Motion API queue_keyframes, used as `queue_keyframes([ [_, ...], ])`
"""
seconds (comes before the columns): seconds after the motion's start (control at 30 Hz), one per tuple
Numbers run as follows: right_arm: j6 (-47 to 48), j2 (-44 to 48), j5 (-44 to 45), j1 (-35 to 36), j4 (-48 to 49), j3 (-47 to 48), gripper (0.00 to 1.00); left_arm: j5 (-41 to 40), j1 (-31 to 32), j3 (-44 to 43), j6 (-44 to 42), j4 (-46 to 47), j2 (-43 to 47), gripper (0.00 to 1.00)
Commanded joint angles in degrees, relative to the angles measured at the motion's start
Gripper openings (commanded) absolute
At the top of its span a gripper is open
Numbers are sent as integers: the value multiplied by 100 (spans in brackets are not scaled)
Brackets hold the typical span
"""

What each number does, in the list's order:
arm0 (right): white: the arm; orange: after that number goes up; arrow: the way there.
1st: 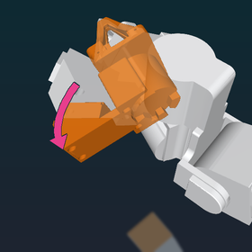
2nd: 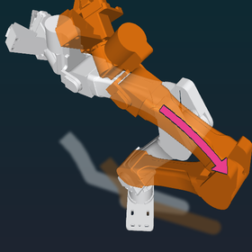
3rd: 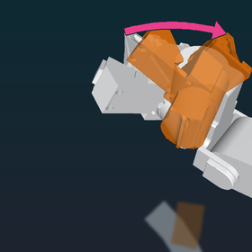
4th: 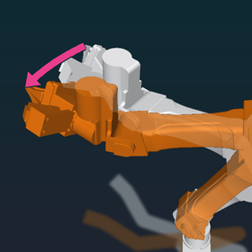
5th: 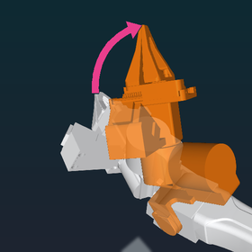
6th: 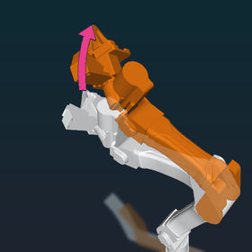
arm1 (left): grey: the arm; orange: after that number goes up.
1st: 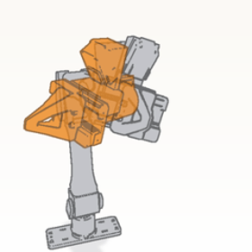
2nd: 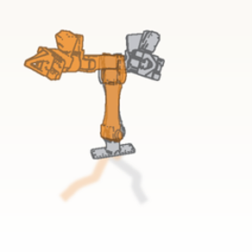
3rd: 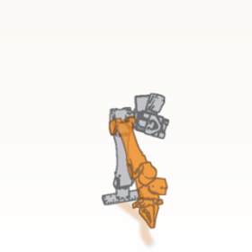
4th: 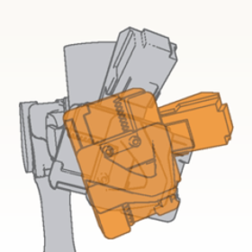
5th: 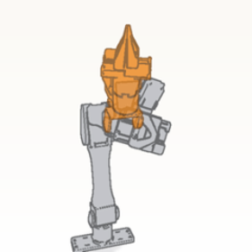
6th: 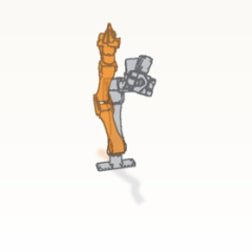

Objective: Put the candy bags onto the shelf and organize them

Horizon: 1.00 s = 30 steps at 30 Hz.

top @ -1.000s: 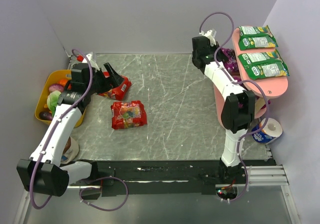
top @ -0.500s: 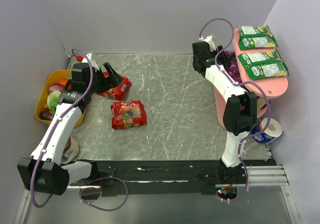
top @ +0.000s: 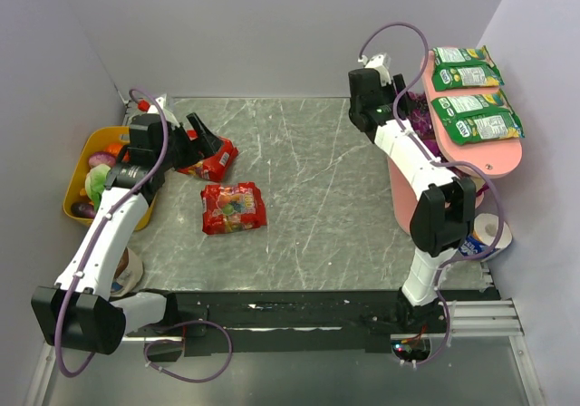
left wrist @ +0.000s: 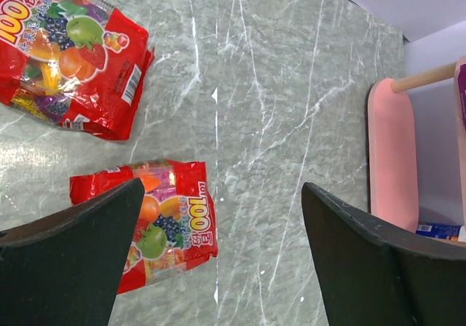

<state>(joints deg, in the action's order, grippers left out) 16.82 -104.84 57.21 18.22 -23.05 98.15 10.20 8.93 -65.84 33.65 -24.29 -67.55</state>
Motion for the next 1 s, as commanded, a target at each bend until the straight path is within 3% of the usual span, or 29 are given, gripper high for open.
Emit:
queue_keyframes([
  [0.0, 120, 8, -78, -20, 266, 257, 61, -35, -32, 28, -16, 215, 189, 96],
  [0.13, 24, -282, -123, -143, 187, 450, 50, -88, -40, 19, -60, 171, 216, 96],
  [0.27, -161, -528, -157, -283, -24, 828, 29, -97, -49, 1, -78, 127, 207, 96],
  [0.43, -39, -845, 35, -389, 90, 1004, 12, -53, -58, 1, -25, 127, 198, 96],
  [0.53, -21, -907, 193, -468, 186, 1031, 8, -79, -58, 19, -25, 118, 207, 96],
  [0.97, 726, -960, 519, -688, 1039, 917, 8, -106, -67, -25, -43, 100, 163, 96],
])
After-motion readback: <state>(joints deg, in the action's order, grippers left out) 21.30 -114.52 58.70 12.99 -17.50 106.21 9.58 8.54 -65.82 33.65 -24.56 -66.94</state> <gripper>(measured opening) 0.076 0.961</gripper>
